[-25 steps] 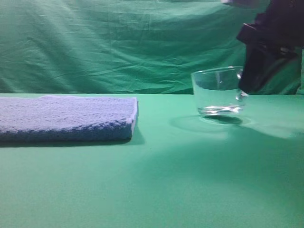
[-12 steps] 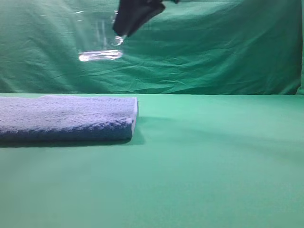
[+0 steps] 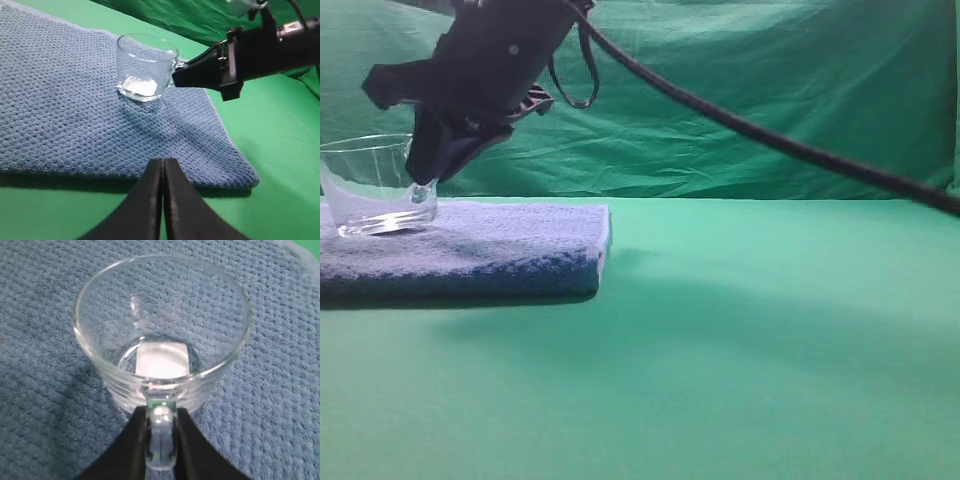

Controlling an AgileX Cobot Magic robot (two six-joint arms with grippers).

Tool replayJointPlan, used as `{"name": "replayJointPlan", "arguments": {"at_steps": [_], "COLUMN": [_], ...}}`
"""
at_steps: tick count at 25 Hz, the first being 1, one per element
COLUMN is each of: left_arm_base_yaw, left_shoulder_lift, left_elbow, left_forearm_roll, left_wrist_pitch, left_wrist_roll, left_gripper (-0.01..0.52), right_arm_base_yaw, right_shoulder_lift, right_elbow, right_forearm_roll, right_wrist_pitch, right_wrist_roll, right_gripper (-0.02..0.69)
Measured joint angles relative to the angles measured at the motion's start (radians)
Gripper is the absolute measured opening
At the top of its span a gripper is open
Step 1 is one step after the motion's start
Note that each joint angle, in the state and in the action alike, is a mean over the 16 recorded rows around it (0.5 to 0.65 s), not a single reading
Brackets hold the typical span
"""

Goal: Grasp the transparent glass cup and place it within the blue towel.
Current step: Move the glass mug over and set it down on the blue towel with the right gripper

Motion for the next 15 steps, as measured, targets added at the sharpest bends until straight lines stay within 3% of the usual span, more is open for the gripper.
{"name": "replayJointPlan", "arguments": {"at_steps": [9,12,15], "left_arm_base_yaw": [0.0,0.0,0.0], "left_shoulder_lift": [0.0,0.0,0.0], "left_elbow": [0.0,0.0,0.0], "left_forearm_roll": [0.0,0.0,0.0], "left_wrist_pitch": [0.0,0.0,0.0], "left_wrist_roll": [0.0,0.0,0.0], "left_gripper": [0.0,0.0,0.0], "right_arm_base_yaw": [0.003,-0.002,-0.011], "right_shoulder_lift": [-0.011,-0.064,-0.135], "right_elbow": [-0.03,-0.031,-0.032], "right_forearm_roll": [0.001,-0.004,-0.01], "right_wrist_pitch": [0.035,0.088,0.16], "right_wrist_roll": [0.036,0.08,0.129], "right_gripper": [0.367,0.369,0.316]}}
